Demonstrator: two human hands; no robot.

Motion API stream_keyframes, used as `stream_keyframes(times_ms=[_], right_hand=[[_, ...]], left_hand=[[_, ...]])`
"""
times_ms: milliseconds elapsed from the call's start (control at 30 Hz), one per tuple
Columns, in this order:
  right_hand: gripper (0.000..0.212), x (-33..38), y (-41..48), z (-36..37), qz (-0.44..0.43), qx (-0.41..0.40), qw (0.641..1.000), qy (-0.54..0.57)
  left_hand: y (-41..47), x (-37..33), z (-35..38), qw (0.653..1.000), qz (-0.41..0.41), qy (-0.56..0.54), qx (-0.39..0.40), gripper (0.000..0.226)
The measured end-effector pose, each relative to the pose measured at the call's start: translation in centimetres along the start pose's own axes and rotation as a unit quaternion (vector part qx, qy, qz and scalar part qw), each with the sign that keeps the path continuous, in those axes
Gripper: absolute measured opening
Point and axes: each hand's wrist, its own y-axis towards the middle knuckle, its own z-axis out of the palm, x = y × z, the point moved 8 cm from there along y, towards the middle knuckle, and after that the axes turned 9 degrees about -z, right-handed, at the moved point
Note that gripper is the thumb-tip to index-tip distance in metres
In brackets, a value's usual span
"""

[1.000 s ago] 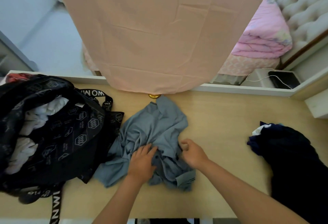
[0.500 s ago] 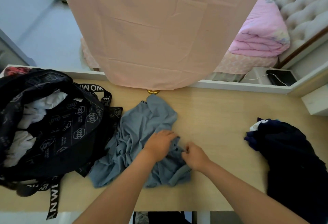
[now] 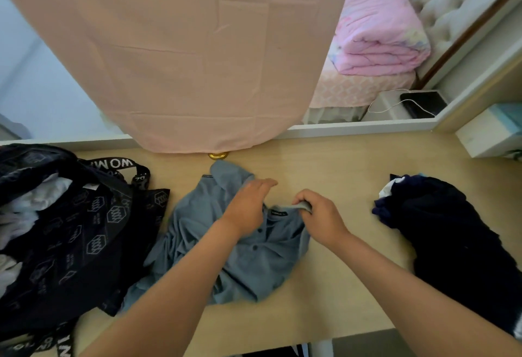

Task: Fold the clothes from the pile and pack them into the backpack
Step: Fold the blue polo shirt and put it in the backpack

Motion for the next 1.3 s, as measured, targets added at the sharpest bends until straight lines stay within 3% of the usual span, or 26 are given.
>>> stream_keyframes(times_ms=[67, 133, 200, 333, 467, 600, 667, 800, 900, 967, 1033, 1100, 1167, 1233, 1300], right_hand=[[0.035, 1.5, 1.0, -0.8, -0.033, 0.009, 0.999, 0.014], [0.036, 2.8, 2.1, -2.1, -0.040, -0.001, 0.999, 0.028], [0.040, 4.3, 3.1, -3.4, -0.046, -0.012, 0.998, 0.036], [0.044, 6.9, 4.8, -4.4, -0.057, 0.043, 0.997, 0.023], [0.037, 11.2, 6.1, -6.3, -0.082, 0.047, 0.995, -0.041], [0.034, 17.4, 7.7, -9.0, -0.125, 0.006, 0.989, -0.078], [0.032, 19.8, 7.8, -10.1, -0.128, 0.006, 0.986, -0.106], [0.029, 24.6, 6.8, -12.5, -0.111, -0.012, 0.975, -0.190], [0.024, 28.5, 5.9, -14.3, -0.081, -0.044, 0.994, -0.057], [0.018, 30.5, 5.2, -15.5, -0.047, -0.051, 0.992, 0.105], [0.011, 33.0, 4.2, -16.8, -0.073, -0.023, 0.984, 0.161], [0.022, 35.3, 3.1, -18.8, -0.147, -0.009, 0.983, 0.106], [0.020, 37.1, 2.1, -21.2, -0.207, -0.063, 0.976, 0.015], [0.002, 37.9, 1.1, -23.2, -0.207, -0.142, 0.968, 0.009], [0.009, 38.9, -0.1, -24.4, -0.202, -0.199, 0.959, 0.024]], left_hand=[[0.3, -0.9, 1.0, 0.992, -0.034, 0.005, 0.119, 0.067], [0.2, -1.1, 0.5, 0.987, -0.064, 0.030, 0.145, 0.041], [-0.1, -1.0, -1.5, 0.988, -0.084, 0.050, 0.120, 0.005], [-1.3, -0.9, -9.0, 0.978, -0.101, 0.180, 0.007, 0.030], [-3.5, -2.6, -17.6, 0.932, -0.074, 0.314, -0.165, 0.046], [-6.4, -2.7, -22.9, 0.967, -0.112, 0.157, -0.164, 0.011], [-8.0, -2.2, -24.8, 0.975, -0.138, 0.101, -0.145, 0.011], [-11.7, -2.5, -29.2, 0.962, -0.197, 0.024, -0.187, 0.012], [-14.4, -5.0, -32.5, 0.947, -0.188, -0.168, -0.200, 0.023], [-16.6, -6.7, -35.3, 0.904, -0.155, -0.334, -0.217, 0.016], [-18.6, -8.2, -37.8, 0.897, -0.099, -0.380, -0.203, 0.006], [-20.8, -9.6, -40.0, 0.932, -0.042, -0.301, -0.198, 0.016], [-22.9, -10.5, -42.0, 0.949, -0.016, -0.189, -0.252, 0.017], [-25.1, -11.6, -43.8, 0.930, -0.014, -0.089, -0.357, 0.013], [-26.8, -12.8, -44.7, 0.906, -0.005, -0.051, -0.419, 0.016]])
